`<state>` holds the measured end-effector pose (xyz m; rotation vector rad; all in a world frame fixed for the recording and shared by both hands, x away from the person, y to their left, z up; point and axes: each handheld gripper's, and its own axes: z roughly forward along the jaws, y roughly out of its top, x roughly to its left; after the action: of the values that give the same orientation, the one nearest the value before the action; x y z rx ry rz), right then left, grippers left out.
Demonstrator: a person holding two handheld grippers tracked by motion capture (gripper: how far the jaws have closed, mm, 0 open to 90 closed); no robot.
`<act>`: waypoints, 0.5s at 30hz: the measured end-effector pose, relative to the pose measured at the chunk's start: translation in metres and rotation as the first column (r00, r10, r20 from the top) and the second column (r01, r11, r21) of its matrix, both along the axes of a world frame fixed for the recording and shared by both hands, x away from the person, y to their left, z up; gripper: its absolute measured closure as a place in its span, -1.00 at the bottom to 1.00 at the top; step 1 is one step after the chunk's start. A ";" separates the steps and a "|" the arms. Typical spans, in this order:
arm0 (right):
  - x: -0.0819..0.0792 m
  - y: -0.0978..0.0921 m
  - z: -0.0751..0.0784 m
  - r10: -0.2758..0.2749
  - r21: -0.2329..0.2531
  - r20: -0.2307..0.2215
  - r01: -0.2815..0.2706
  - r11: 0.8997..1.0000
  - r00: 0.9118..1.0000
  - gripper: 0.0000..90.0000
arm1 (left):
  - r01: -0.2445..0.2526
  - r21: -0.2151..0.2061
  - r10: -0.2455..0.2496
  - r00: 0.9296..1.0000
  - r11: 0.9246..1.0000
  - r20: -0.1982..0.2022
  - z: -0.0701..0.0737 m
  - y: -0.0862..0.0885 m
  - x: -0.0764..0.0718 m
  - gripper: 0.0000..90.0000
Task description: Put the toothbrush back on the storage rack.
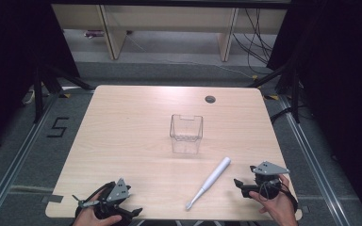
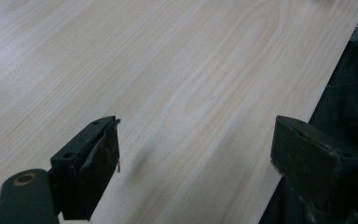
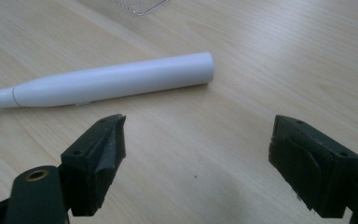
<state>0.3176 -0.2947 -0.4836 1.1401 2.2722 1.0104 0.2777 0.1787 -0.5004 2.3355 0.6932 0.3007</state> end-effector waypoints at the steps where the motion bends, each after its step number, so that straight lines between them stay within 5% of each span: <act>1: 0.000 0.000 0.000 -0.003 -0.002 -0.002 0.003 1.000 1.000 -0.57 | 0.000 0.000 0.000 1.000 1.000 0.000 0.000 0.000 0.000 -0.67; 15: 0.000 0.002 0.000 0.030 -0.065 0.013 -0.029 0.997 0.999 -0.54 | -0.009 -0.006 0.009 1.000 1.000 0.008 -0.001 0.000 -0.001 -0.67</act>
<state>0.3178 -0.2923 -0.4832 1.0725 2.3002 0.9454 0.2771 0.1785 -0.5010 2.3254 0.7001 0.3110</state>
